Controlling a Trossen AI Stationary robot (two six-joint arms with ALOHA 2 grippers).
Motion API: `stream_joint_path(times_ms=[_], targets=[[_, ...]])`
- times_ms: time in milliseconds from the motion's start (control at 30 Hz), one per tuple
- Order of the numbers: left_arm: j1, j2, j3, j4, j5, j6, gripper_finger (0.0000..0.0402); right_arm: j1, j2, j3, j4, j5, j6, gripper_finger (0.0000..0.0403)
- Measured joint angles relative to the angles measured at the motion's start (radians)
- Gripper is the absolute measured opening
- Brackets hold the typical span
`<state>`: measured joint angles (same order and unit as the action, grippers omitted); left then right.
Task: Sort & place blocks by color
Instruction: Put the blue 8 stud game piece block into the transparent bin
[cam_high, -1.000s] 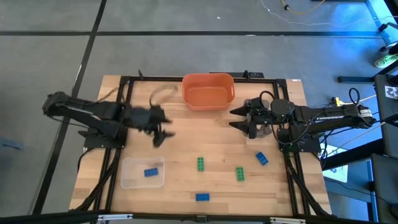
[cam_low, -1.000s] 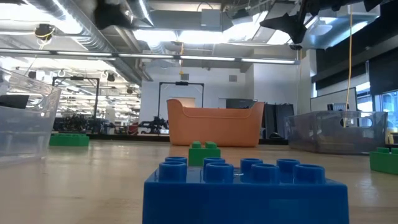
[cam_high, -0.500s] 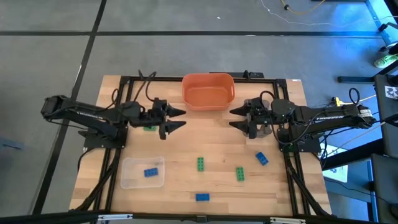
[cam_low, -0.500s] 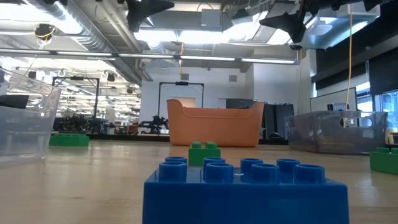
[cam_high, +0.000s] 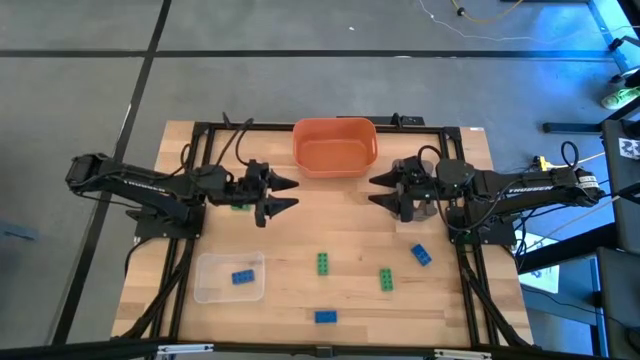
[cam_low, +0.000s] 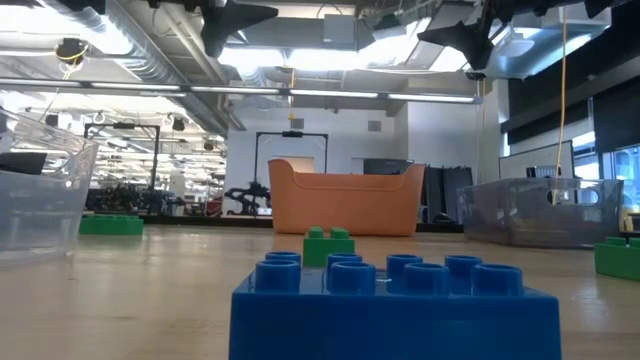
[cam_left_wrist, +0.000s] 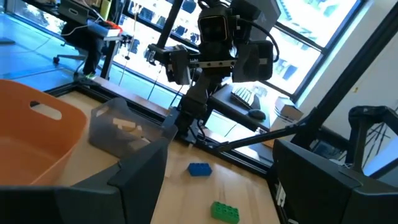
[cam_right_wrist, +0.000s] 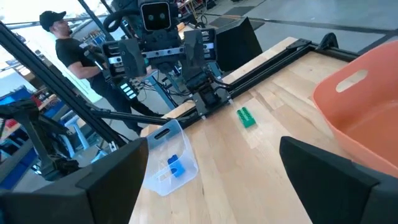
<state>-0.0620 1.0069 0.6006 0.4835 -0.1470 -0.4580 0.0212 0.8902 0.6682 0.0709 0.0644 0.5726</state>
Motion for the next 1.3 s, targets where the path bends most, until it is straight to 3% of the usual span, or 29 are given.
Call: stream_joint_path(times_ms=[300, 567, 733, 1000, 1133, 1300], targets=[[0.001, 0.000, 0.000, 0.000, -0.019, -0.001, 0.0284, 0.000, 0.000, 0.012, -0.084, -0.070, 0.030, 0.0365], [0.001, 0.000, 0.000, 0.000, -0.043, -0.003, 0.0284, 0.098, 0.043, 0.189, -0.843, -0.201, 0.330, 0.0365], [0.001, 0.000, 0.000, 0.000, -0.054, -0.003, 0.0284, 0.256, 0.093, 0.166, -1.081, -0.219, 0.659, 0.0365], [0.001, 0.000, 0.000, -0.001, -0.054, -0.003, 0.0284, 0.442, 0.213, 0.030, -1.094, -0.191, 0.940, 0.0365], [0.001, 0.000, 0.000, -0.001, -0.054, -0.003, 0.0284, 0.468, 0.290, -0.011, -1.069, -0.163, 0.968, 0.0365], [0.001, 0.000, 0.000, -0.003, -0.054, -0.002, 0.0284, 0.470, 0.366, -0.059, -0.912, -0.162, 0.945, 0.0365]])
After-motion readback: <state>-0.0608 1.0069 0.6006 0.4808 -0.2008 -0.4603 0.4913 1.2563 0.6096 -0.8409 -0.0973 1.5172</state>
